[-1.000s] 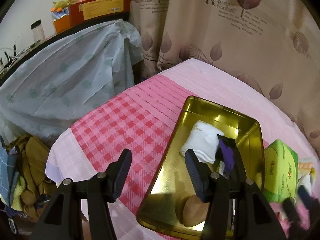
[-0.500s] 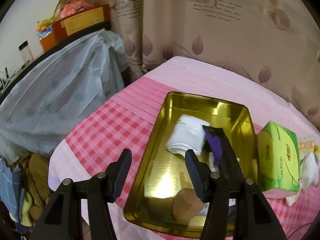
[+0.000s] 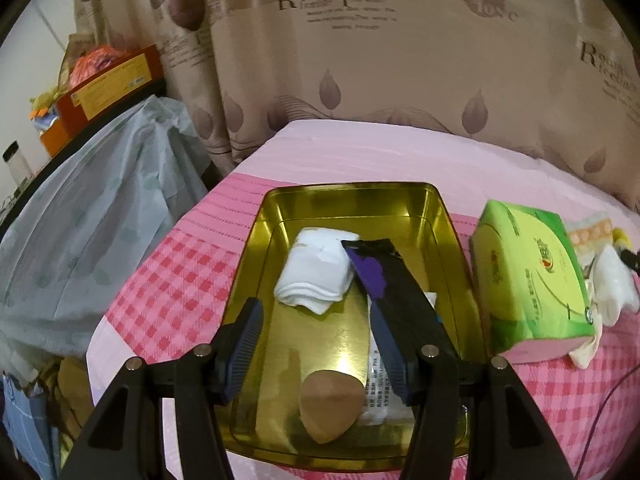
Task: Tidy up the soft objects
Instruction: 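Grasp the yellow fuzzy plush with the right tool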
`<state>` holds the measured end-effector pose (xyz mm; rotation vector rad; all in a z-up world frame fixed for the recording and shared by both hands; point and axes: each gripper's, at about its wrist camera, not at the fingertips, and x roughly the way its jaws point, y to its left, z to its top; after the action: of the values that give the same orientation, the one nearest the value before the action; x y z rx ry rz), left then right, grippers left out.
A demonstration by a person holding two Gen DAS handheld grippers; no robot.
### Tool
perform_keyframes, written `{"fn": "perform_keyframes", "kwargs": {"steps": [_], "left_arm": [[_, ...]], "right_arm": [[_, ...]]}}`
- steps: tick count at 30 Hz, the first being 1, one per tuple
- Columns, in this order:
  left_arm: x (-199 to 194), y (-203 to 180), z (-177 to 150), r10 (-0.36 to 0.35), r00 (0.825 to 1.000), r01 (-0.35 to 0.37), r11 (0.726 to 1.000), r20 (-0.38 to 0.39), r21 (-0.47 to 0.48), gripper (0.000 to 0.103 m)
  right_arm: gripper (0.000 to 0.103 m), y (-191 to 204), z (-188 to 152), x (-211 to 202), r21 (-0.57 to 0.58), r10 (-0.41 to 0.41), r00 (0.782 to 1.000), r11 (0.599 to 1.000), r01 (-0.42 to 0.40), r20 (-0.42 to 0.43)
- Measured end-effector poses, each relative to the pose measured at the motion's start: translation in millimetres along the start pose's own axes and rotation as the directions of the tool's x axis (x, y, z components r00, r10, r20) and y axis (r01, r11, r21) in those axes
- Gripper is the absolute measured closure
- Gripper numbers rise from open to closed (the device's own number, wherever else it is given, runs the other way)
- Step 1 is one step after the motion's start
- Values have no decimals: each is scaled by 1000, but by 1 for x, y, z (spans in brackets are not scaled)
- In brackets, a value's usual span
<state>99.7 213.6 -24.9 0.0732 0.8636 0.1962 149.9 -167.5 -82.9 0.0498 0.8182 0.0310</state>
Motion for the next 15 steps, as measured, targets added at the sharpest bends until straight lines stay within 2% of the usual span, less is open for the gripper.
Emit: {"fn": "perform_keyframes", "kwargs": {"steps": [3, 5, 6, 11, 15], "left_arm": [[3, -7, -2, 7, 1000, -7, 1000, -6, 30, 46], [4, -11, -4, 14, 1000, -13, 999, -9, 46, 46], [5, -14, -5, 18, 1000, -18, 998, -8, 58, 46], [7, -25, -9, 27, 1000, -26, 995, -11, 91, 46], [3, -34, -12, 23, 1000, -22, 993, -7, 119, 46]], "right_arm": [[34, -4, 2, 12, -9, 6, 1000, 1000, -6, -1], [46, -4, 1, 15, -10, 19, 1000, 1000, -19, 4], [48, -5, 1, 16, -13, 21, 1000, 1000, -21, 8], [57, -5, -4, 16, -8, 13, 1000, 1000, -13, 24], [59, -11, -12, 7, 20, 11, 999, 1000, -12, 44]]}}
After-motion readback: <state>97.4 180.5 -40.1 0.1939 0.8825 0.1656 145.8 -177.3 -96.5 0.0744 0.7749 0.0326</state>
